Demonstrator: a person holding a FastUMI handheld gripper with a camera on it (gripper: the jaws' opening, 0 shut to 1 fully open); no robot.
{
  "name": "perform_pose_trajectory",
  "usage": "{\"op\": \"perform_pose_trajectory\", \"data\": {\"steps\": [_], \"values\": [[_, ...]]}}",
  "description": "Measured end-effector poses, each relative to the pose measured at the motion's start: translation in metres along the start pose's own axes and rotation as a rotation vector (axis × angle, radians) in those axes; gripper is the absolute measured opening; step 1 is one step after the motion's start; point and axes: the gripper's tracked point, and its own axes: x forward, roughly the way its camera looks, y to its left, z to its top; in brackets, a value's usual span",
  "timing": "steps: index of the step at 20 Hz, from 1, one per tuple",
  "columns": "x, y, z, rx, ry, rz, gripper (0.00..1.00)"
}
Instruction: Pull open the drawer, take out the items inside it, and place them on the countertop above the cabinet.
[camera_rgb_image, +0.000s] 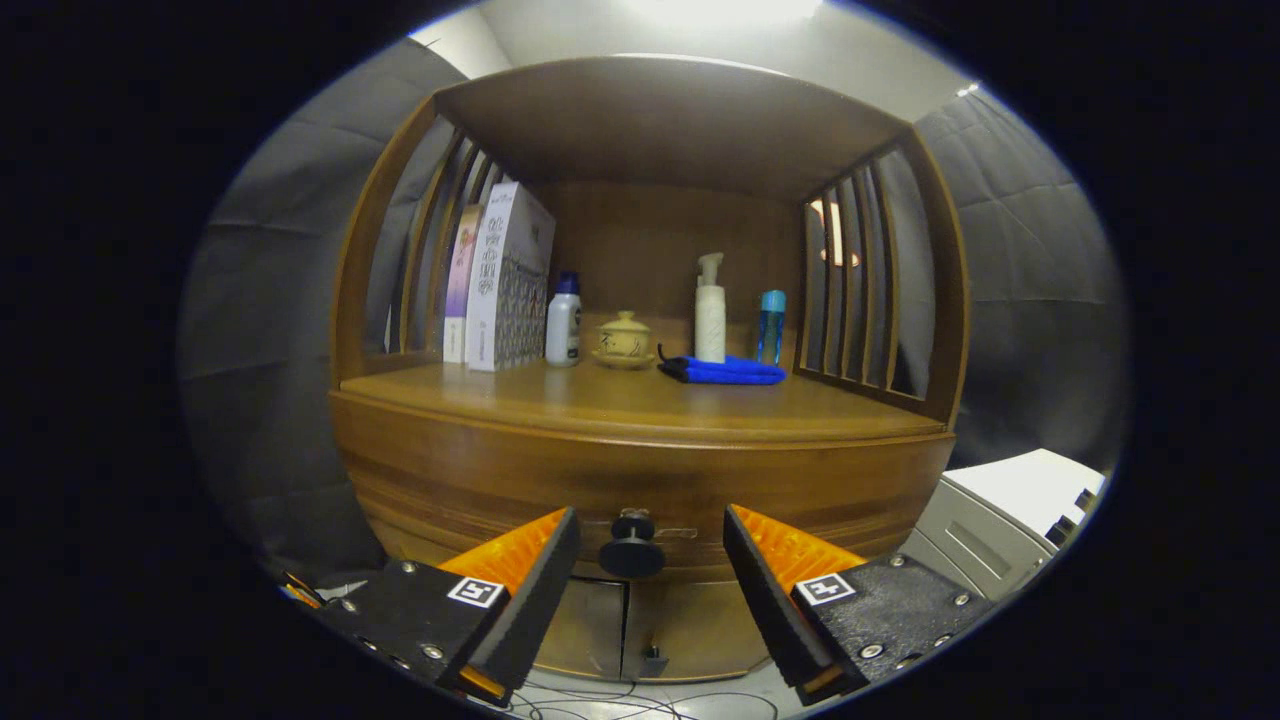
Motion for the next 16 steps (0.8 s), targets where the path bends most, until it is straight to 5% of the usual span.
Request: {"op": "perform_pose_trajectory", "data": {"steps": [16], "values": [[0.019, 0.009, -0.02, 0.072, 0.089, 0.044, 0.4]]}}
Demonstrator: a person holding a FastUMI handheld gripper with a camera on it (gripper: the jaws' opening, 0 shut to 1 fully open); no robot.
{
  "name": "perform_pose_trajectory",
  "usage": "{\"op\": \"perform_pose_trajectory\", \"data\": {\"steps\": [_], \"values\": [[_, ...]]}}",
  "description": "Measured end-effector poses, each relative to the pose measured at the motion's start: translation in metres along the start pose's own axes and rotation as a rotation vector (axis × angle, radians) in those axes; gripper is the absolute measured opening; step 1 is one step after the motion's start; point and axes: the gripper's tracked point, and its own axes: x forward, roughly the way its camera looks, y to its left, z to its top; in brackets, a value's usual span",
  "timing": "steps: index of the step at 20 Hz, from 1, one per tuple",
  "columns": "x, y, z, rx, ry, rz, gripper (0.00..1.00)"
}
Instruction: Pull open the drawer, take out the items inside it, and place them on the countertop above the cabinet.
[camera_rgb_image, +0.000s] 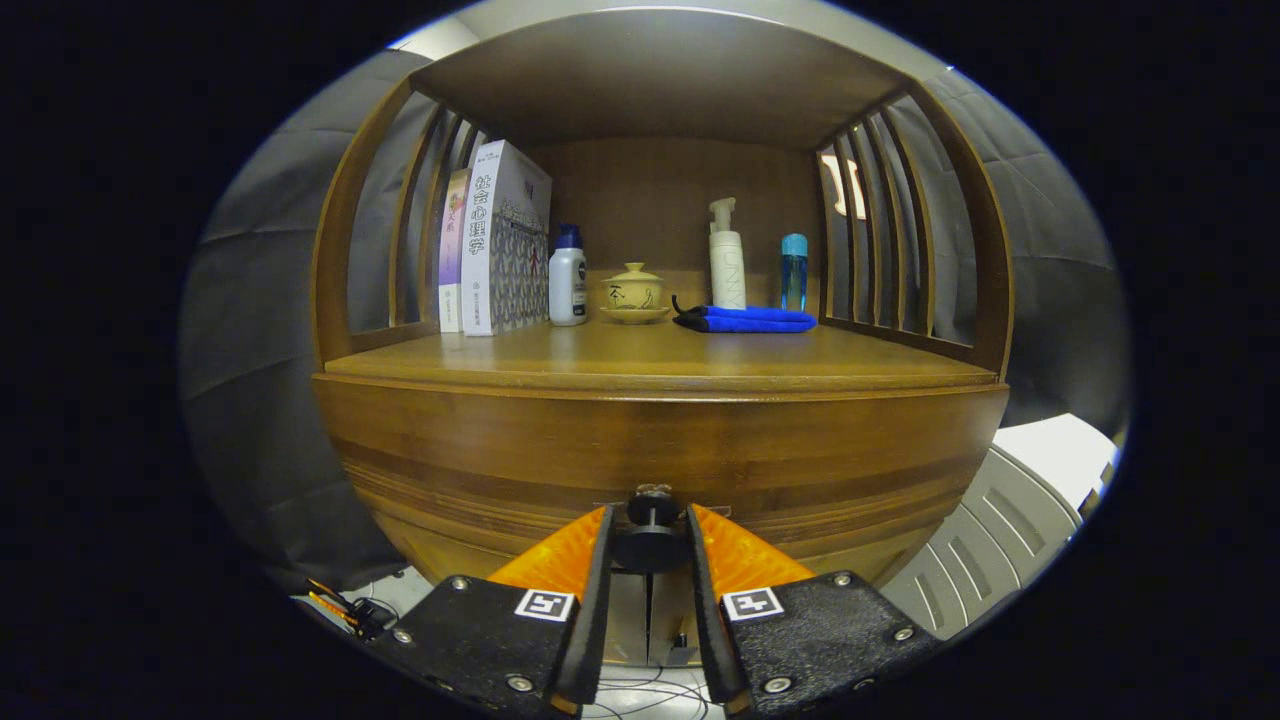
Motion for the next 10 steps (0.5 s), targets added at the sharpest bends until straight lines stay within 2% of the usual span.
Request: {"op": "perform_pose_trajectory", "data": {"steps": [10], "values": [[-0.064, 0.003, -0.017, -0.008, -0.003, -0.021, 0.4]]}}
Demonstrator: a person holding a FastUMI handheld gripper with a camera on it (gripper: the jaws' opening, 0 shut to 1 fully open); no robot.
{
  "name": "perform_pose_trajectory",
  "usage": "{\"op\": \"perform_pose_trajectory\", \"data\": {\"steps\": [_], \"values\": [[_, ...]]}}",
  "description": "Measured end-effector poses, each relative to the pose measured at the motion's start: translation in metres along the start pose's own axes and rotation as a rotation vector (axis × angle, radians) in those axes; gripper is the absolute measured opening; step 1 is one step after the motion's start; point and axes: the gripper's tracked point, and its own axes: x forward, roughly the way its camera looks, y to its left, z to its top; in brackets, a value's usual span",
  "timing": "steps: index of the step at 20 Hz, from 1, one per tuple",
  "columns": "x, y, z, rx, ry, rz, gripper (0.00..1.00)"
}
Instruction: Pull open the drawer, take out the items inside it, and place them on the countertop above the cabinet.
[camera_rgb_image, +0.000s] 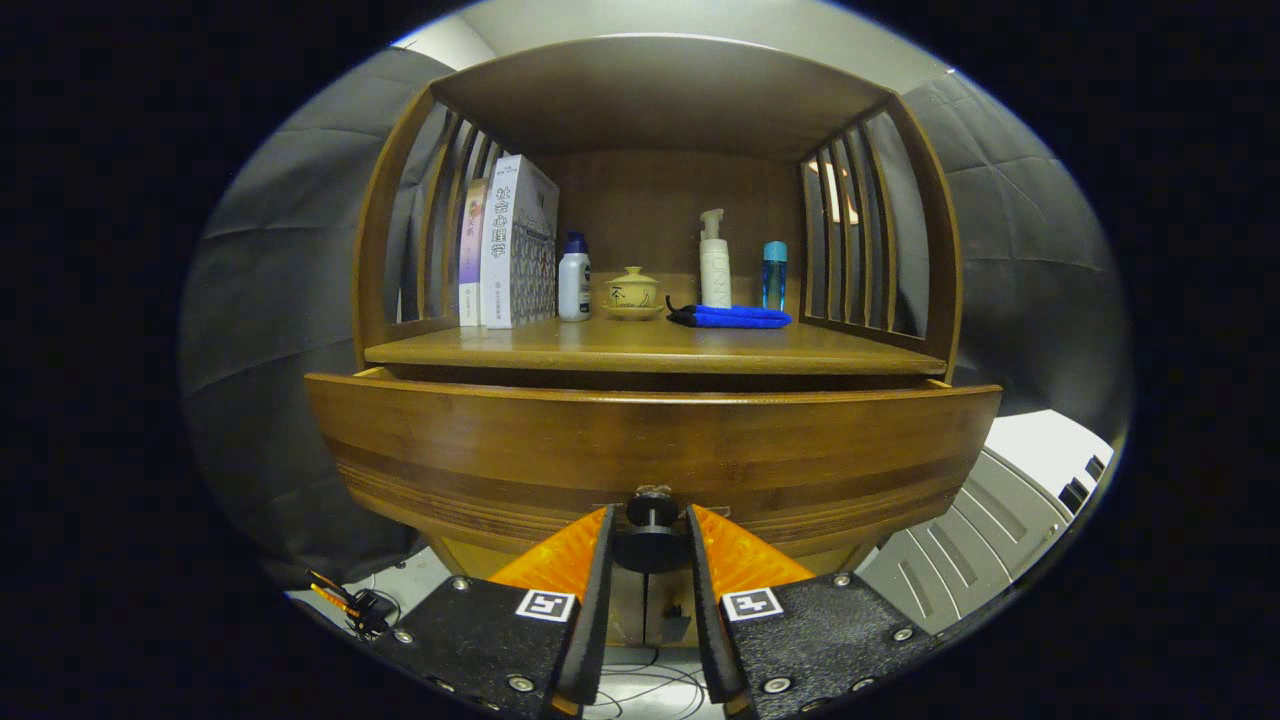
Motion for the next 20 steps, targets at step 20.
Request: {"op": "perform_pose_trajectory", "data": {"steps": [20], "values": [[-0.082, 0.014, -0.027, 0.021, 0.078, 0.01, 0.46]]}}
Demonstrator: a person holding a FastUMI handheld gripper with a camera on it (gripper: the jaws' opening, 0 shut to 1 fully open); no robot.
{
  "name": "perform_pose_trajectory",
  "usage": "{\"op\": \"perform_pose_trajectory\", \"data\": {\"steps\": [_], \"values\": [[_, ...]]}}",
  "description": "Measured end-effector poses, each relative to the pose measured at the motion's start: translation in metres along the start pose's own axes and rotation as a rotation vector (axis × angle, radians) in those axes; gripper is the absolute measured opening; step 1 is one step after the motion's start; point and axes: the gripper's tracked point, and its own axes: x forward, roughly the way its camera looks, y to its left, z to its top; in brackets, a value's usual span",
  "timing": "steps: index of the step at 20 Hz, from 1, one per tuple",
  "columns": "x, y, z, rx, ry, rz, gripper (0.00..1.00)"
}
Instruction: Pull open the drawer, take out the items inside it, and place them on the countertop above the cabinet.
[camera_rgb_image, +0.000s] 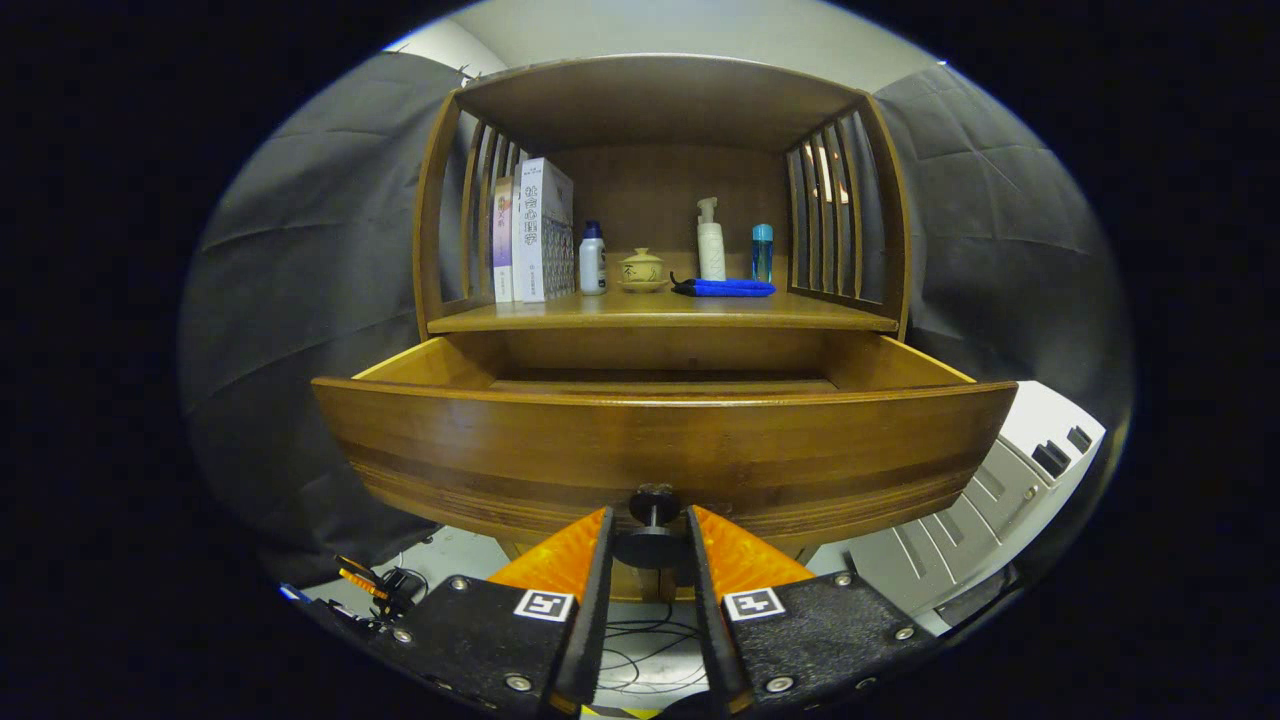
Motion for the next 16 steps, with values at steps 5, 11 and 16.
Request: {"op": "perform_pose_trajectory", "data": {"steps": [5, 11, 16], "values": [[-0.017, 0.002, 0.053, 0.029, -0.14, -0.018, 0.94], [-0.011, 0.003, 0.106, 0.017, -0.163, -0.044, 0.95], [0.023, -0.004, 0.126, 0.039, -0.084, -0.082, 0.95]]}}
